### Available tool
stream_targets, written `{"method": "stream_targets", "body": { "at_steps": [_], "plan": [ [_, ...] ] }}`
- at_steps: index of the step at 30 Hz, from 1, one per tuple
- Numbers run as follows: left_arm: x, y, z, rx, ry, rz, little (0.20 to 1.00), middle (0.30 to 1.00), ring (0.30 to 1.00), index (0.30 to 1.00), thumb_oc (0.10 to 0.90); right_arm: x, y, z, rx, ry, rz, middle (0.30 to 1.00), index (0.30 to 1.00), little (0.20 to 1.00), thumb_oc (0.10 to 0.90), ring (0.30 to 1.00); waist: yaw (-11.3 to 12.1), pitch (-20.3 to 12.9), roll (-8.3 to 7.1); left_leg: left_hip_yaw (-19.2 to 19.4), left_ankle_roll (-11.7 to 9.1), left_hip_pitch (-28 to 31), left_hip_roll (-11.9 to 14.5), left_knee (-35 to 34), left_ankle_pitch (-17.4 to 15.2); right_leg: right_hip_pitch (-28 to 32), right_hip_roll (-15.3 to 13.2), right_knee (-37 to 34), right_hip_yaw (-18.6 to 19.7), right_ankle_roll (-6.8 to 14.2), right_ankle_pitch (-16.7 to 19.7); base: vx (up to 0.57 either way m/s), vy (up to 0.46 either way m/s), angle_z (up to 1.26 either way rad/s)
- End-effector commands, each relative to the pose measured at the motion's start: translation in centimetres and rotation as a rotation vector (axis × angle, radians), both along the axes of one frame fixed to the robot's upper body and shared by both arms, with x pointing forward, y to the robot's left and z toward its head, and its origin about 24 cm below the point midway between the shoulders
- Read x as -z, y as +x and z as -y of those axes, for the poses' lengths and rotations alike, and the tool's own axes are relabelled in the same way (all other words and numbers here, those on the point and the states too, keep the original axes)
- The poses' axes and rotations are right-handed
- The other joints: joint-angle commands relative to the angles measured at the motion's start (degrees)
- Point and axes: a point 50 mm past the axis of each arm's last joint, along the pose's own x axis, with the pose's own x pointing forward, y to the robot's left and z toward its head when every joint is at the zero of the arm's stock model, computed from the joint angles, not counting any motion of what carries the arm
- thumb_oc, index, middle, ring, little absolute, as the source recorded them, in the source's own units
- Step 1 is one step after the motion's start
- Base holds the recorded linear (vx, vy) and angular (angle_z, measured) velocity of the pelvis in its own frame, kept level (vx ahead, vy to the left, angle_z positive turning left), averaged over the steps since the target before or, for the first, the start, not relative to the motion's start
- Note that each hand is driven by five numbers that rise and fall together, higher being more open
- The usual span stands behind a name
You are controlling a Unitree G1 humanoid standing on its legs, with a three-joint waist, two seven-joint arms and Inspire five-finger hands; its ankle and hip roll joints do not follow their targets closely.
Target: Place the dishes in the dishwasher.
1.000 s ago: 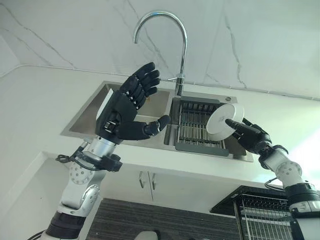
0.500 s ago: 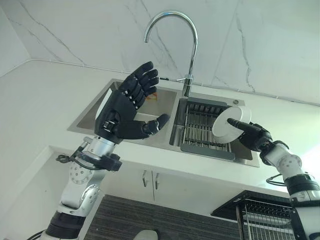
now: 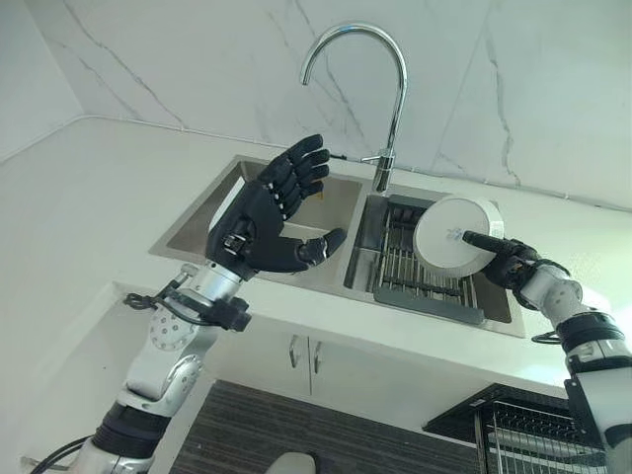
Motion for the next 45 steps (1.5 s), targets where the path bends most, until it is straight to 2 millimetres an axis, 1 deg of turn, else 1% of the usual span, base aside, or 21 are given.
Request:
{"method": "stream_targets", "body": {
  "at_steps": [1,5,6,8,9,10,14,17,19,23,24,25,28,29,30,32,36,38,41,42,45],
  "plan": [
    [-3.9,-0.5,0.8,0.072,-0.077,0.183,0.9,0.9,0.9,0.9,0.8,-9.9,2.0,0.0,0.005,-0.157,0.398,0.3,0.3,0.3,0.4,0.3,-0.1,-5.2,-0.32,2.0,-3.8,1.4,2.1,3.9,-9.7,1.4,0.4,0.1,2.1,2.9,-3.8,0.0,0.0,0.0],
    [-3.6,-0.8,0.4,0.078,-0.083,0.176,0.9,0.9,0.9,0.9,0.8,-13.1,1.5,0.1,0.005,-0.221,0.53,0.3,0.3,0.3,0.4,0.3,-0.6,-5.3,-0.34,2.1,-3.9,1.5,2.2,3.9,-9.6,1.3,0.6,0.1,2.3,2.8,-3.9,-0.01,-0.038,-0.01],
    [-3.5,-1.0,0.2,0.081,-0.082,0.178,0.9,0.9,0.9,0.9,0.8,-14.2,1.2,0.0,0.008,-0.238,0.589,0.3,0.3,0.3,0.4,0.3,-0.8,-5.4,-0.3,2.1,-3.9,1.4,2.3,3.9,-9.6,1.2,0.7,0.1,2.5,2.7,-4.0,-0.01,-0.054,-0.02],
    [-3.4,-1.2,0.0,0.079,-0.082,0.177,0.9,0.9,0.9,0.9,0.8,-15.5,0.7,-0.3,0.001,-0.254,0.659,0.3,0.3,0.3,0.4,0.3,-1.3,-5.3,-0.31,2.2,-3.8,1.4,2.4,3.9,-9.6,1.2,0.9,0.1,2.8,2.6,-4.0,0.0,-0.057,-0.01],
    [-3.3,-1.4,-0.2,0.076,-0.084,0.176,0.9,0.9,0.9,0.9,0.8,-16.5,0.2,-0.8,-0.007,-0.265,0.712,0.3,0.3,0.3,0.4,0.3,-1.6,-5.3,-0.28,2.2,-3.8,1.4,2.4,3.9,-9.6,1.0,1.0,0.1,3.1,2.6,-4.0,0.0,-0.056,-0.01],
    [-3.2,-1.5,-0.3,0.074,-0.084,0.176,0.9,0.9,0.9,0.9,0.8,-16.7,-0.2,-1.0,-0.008,-0.273,0.733,0.3,0.3,0.3,0.4,0.3,-1.8,-5.3,-0.3,2.3,-3.8,1.4,2.5,3.9,-9.6,1.0,1.1,0.1,3.2,2.6,-4.0,0.01,-0.074,-0.06],
    [-2.9,-2.3,-1.1,0.05,-0.081,0.181,0.9,0.9,0.9,0.9,0.8,-18.8,-3.3,-2.9,-0.017,-0.362,0.927,0.3,0.3,0.3,0.4,0.3,-3.4,-5.3,-0.06,3.1,-3.9,1.2,3.2,3.9,-9.5,0.4,1.7,0.1,4.1,2.5,-4.0,0.01,-0.089,-0.06],
    [-2.7,-2.7,-1.5,0.04,-0.085,0.189,0.9,0.9,0.9,0.9,0.8,-19.3,-5.4,-4.2,-0.035,-0.4,1.051,0.3,0.3,0.3,0.4,0.3,-4.3,-5.2,0.14,3.6,-3.8,1.3,3.6,3.9,-9.6,0.0,2.1,0.1,4.6,2.3,-4.1,0.03,-0.118,-0.12],
    [-2.8,-3.3,-1.6,0.019,-0.077,0.202,0.9,0.9,0.9,0.9,0.8,-19.3,-7.3,-5.5,-0.056,-0.428,1.147,0.3,0.3,0.3,0.4,0.3,-5.2,-4.9,0.42,4.3,-3.9,1.4,4.1,3.9,-9.7,-0.4,2.6,0.1,5.2,2.2,-4.1,0.04,-0.138,-0.09],
    [-2.8,-3.7,-1.8,-0.003,-0.087,0.216,0.9,0.9,0.9,0.9,0.8,-18.7,-9.6,-6.5,-0.082,-0.425,1.216,0.3,0.3,0.3,0.4,0.3,-6.5,-4.9,0.99,5.5,-4.0,1.7,4.9,3.9,-10.0,-1.4,3.5,0.1,6.7,2.2,-3.9,-0.01,-0.071,-0.12],
    [-2.7,-4.0,-1.9,-0.001,-0.095,0.222,0.9,0.9,0.9,0.9,0.8,-18.0,-10.2,-6.3,-0.074,-0.426,1.219,0.3,0.3,0.3,0.4,0.3,-6.8,-4.8,1.25,5.3,-4.0,1.8,4.6,3.9,-10.0,-1.8,3.8,0.1,7.6,2.3,-3.8,-0.07,0.042,-0.22],
    [-2.6,-4.4,-1.9,-0.009,-0.104,0.234,0.9,0.9,0.9,0.9,0.8,-16.9,-10.9,-6.0,-0.055,-0.437,1.203,0.3,0.3,0.3,0.4,0.3,-6.8,-4.6,1.54,4.3,-3.6,2.5,3.1,3.9,-9.8,-2.4,4.1,0.1,8.7,2.5,-3.5,-0.08,0.089,-0.31],
    [-2.6,-4.9,-2.1,-0.023,-0.092,0.26,0.9,0.9,0.9,0.9,0.8,-16.0,-11.5,-5.4,-0.018,-0.423,1.182,0.3,0.3,0.3,0.4,0.3,-5.3,-3.4,1.0,2.0,-2.5,3.5,-1.5,3.9,-9.1,-2.7,3.6,0.1,10.7,3.1,-2.6,-0.11,0.134,-0.43],
    [-2.6,-5.0,-2.1,-0.014,-0.088,0.266,0.9,0.9,0.9,0.9,0.8,-15.7,-11.8,-5.1,0.005,-0.418,1.176,0.3,0.3,0.3,0.4,0.3,-5.1,-3.0,1.03,1.8,-2.4,2.9,-1.8,3.9,-9.0,-2.9,3.5,0.1,10.8,3.4,-2.3,-0.19,0.228,-0.77],
    [-2.9,-5.3,-2.1,0.002,-0.071,0.288,0.9,0.9,0.9,0.9,0.8,-14.9,-12.2,-4.5,0.037,-0.393,1.162,0.3,0.3,0.3,0.4,0.3,-5.8,-2.5,1.45,2.6,-1.8,2.6,-1.4,3.9,-9.8,-4.1,3.2,0.1,10.9,3.9,-1.3,-0.19,0.237,-0.74],
    [-3.3,-5.6,-2.1,0.026,-0.048,0.308,0.9,0.9,0.9,0.9,0.8,-14.4,-12.7,-4.1,0.088,-0.377,1.16,0.3,0.3,0.3,0.4,0.3,-6.7,-2.0,1.67,2.9,-1.4,2.4,-1.3,3.9,-10.5,-5.7,2.7,0.1,11.6,5.0,0.3,-0.15,0.196,-0.46],
    [-4.1,-5.9,-2.1,0.067,0.008,0.324,0.9,0.9,0.9,0.9,0.8,-13.9,-14.3,-2.9,0.167,-0.306,1.201,0.3,0.3,0.3,0.4,0.3,-9.1,0.0,0.88,1.4,-1.5,2.4,-2.7,3.9,-11.3,-10.8,1.4,0.1,13.4,8.1,6.0,-0.12,0.129,-0.18],
    [-4.1,-5.8,-2.0,0.061,0.022,0.326,0.9,0.9,0.9,0.9,0.8,-13.9,-14.3,-2.9,0.164,-0.291,1.216,0.3,0.3,0.3,0.4,0.3,-9.3,0.7,0.69,1.8,-1.5,2.6,-2.8,3.9,-11.3,-11.0,1.1,0.1,12.0,8.3,7.4,-0.1,0.121,-0.52],
    [-4.3,-5.7,-1.9,0.068,0.026,0.331,0.9,0.9,0.9,0.9,0.8,-14.3,-13.8,-3.3,0.11,-0.264,1.239,0.3,0.3,0.3,0.4,0.3,-8.5,1.0,1.07,3.7,-0.7,2.4,-2.1,3.9,-11.0,-7.9,1.1,0.1,8.5,7.2,6.4,-0.14,0.1,-0.67],
    [-4.4,-5.7,-1.6,0.097,0.033,0.331,0.9,0.9,0.9,0.9,0.8,-14.6,-13.7,-3.6,0.086,-0.265,1.253,0.3,0.3,0.3,0.4,0.3,-8.0,1.0,1.38,4.3,0.0,2.4,-1.8,3.9,-11.1,-5.6,1.2,0.1,7.5,6.5,5.8,-0.14,0.04,-0.82],
    [-4.0,-5.5,0.0,0.229,0.084,0.308,0.9,0.9,0.9,0.9,0.8,-14.6,-13.5,-4.3,0.064,-0.256,1.276,0.3,0.3,0.3,0.4,0.3,-7.3,0.4,1.46,5.3,0.9,1.9,-1.1,3.9,-11.3,-2.8,-0.3,0.1,5.0,6.0,7.8,-0.11,-0.035,-0.58]
  ]
}}
